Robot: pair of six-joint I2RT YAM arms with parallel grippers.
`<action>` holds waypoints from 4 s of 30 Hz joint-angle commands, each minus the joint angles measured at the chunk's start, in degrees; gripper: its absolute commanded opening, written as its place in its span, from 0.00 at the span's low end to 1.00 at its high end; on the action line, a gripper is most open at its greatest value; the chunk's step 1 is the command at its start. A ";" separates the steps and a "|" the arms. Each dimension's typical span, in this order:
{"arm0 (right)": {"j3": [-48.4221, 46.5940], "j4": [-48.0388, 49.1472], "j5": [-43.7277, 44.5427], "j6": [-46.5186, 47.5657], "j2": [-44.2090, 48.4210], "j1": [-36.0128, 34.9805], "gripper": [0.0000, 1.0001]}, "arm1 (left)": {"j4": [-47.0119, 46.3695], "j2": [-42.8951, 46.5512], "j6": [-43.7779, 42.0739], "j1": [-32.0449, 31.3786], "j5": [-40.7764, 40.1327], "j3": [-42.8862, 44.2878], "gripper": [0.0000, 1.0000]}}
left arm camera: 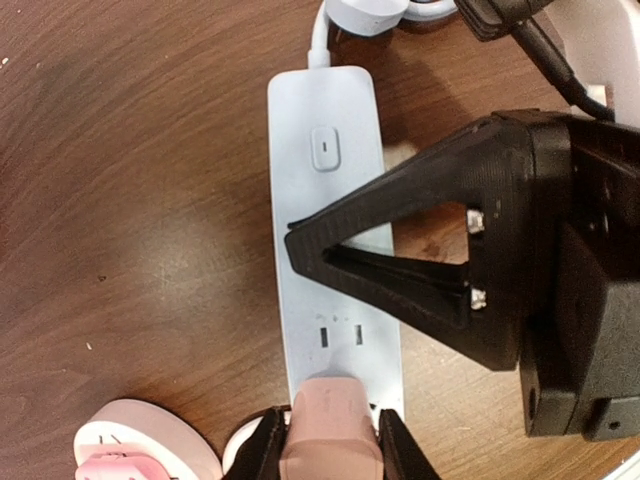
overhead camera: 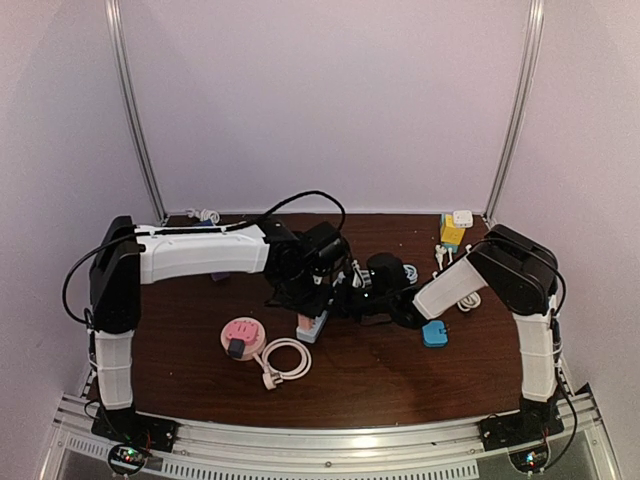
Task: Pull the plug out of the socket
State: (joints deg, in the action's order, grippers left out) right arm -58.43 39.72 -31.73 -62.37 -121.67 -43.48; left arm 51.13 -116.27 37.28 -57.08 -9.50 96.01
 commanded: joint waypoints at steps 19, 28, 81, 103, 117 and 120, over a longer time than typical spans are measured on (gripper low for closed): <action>4.73 -14.30 3.10 -0.97 -5.83 -0.37 0.00 | -13.39 1.73 3.30 2.68 11.99 1.07 0.01; 5.26 -13.01 1.85 -1.71 -6.62 0.45 0.00 | -12.36 3.78 0.07 -2.58 -2.43 -0.37 0.00; -7.91 -38.84 23.68 27.36 32.28 0.37 1.00 | 11.63 18.66 14.51 25.66 -40.26 -29.99 0.03; -4.84 -42.03 27.18 30.48 39.41 0.36 1.00 | 2.52 6.48 6.98 28.51 -33.16 -29.98 0.19; -6.41 -44.43 25.31 31.49 36.77 0.37 1.00 | -1.95 9.70 1.56 28.34 -25.92 -30.50 0.44; -6.34 -44.38 24.82 31.25 35.89 0.35 1.00 | -2.67 10.56 0.63 28.26 -24.41 -30.42 0.47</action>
State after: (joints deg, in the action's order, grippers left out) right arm -63.48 -3.90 -5.76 -31.57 -84.40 -43.16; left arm 51.05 -108.57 40.03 -28.97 -37.28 65.89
